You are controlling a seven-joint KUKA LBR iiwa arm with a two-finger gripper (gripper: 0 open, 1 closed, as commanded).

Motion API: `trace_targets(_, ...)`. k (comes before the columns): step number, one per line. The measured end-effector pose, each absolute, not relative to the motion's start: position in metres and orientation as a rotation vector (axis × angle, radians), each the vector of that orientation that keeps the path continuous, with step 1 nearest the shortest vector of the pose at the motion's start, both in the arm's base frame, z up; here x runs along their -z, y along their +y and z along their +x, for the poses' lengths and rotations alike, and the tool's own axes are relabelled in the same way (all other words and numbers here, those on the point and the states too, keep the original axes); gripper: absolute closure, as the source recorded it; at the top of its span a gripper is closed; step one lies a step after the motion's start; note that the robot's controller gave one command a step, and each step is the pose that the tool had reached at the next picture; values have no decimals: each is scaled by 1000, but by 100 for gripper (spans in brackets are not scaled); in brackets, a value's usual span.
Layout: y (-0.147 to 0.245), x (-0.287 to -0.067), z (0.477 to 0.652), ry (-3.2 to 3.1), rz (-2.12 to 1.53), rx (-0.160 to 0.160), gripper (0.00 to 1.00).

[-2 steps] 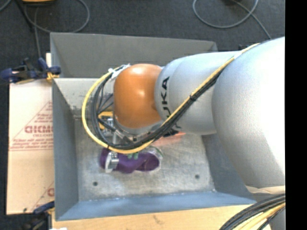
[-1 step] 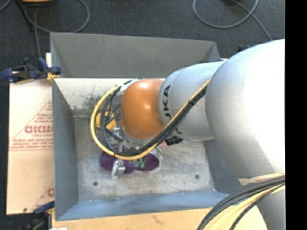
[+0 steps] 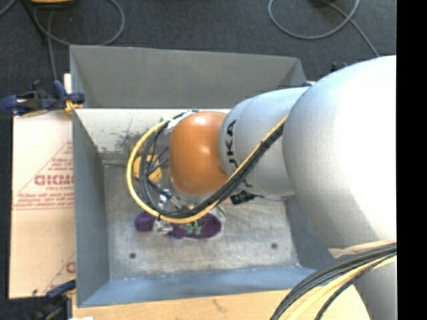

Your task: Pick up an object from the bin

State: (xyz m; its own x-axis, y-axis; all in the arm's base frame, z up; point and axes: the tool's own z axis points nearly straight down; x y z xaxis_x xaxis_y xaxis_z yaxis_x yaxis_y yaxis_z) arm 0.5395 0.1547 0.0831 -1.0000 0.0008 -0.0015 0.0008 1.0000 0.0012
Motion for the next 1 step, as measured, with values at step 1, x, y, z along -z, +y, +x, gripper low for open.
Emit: trace_targets(1, 155, -83, 539, 3141, 3, -2, 100)
